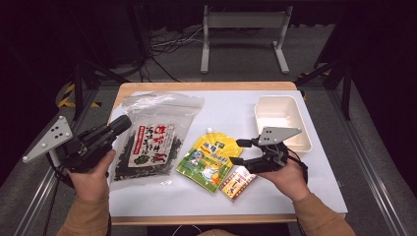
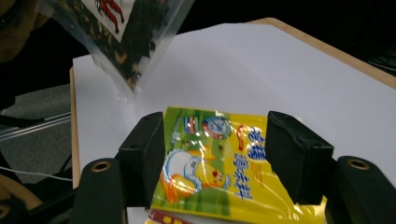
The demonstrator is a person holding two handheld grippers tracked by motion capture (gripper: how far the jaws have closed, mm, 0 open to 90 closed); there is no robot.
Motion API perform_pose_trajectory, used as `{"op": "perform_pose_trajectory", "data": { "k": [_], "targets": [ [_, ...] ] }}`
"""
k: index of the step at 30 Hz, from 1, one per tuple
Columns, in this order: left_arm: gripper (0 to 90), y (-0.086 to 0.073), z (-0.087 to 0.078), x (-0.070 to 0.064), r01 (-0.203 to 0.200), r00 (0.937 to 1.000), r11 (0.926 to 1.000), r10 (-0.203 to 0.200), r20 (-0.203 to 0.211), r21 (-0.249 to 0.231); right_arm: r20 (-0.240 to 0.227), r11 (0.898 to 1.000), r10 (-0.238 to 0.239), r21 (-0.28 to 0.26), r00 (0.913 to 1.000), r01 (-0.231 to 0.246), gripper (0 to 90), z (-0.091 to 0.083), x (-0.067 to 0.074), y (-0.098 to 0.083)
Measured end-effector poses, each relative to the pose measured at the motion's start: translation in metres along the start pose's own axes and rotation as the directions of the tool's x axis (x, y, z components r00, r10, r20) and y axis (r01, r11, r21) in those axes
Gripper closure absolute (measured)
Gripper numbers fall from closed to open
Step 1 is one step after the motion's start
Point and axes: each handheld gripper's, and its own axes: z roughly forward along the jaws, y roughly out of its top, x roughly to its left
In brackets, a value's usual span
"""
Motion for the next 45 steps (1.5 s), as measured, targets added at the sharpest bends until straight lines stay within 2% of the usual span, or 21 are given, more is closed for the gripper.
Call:
{"op": "perform_pose_trajectory", "data": {
  "k": [3,10,12,19,25,35,41,43,45],
  "targets": [
    [87.4,0.002,0.007,-0.006,0.007,0.9989,1.0000,-0.007,0.046,-0.003,-0.029,1.000,0.005,-0.020,0.9996,-0.006,37.5,0.006,0.003,0.013],
    [89.1,0.002,0.016,-0.015,-0.011,0.9969,0.9999,0.010,0.078,0.008,-0.079,0.998,0.030,-0.060,0.9964,-0.034,36.6,0.014,0.002,0.027],
    [89.2,0.002,0.020,-0.019,-0.017,0.9956,0.9998,0.016,0.093,0.012,-0.112,0.994,0.063,-0.080,0.9916,-0.073,35.7,0.019,0.001,0.031],
    [89.4,0.002,0.026,-0.027,-0.035,0.9918,0.9994,0.034,0.123,0.006,-0.161,0.985,0.103,-0.123,0.9816,-0.123,34.5,0.030,-0.003,0.039],
    [89.5,0.001,0.028,-0.031,-0.038,0.9886,0.9993,0.037,0.146,0.001,-0.170,0.981,0.111,-0.138,0.9792,-0.135,35.0,0.032,-0.004,0.045],
    [89.5,-0.001,0.030,-0.035,-0.037,0.9834,0.9991,0.040,0.177,-0.019,-0.196,0.982,0.109,-0.130,0.9745,-0.137,36.7,0.041,0.000,0.049],
    [89.5,-0.003,0.031,-0.034,-0.027,0.9828,0.9992,0.032,0.182,-0.029,-0.210,0.982,0.106,-0.131,0.9719,-0.135,40.8,0.044,0.002,0.052],
    [89.5,-0.003,0.030,-0.034,-0.028,0.9831,0.9992,0.033,0.180,-0.029,-0.213,0.983,0.107,-0.127,0.9711,-0.136,46.0,0.044,0.002,0.052],
    [89.5,-0.003,0.029,-0.034,-0.027,0.9834,0.9992,0.032,0.179,-0.031,-0.211,0.984,0.110,-0.115,0.9712,-0.137,55.3,0.043,0.002,0.053]
  ]
}}
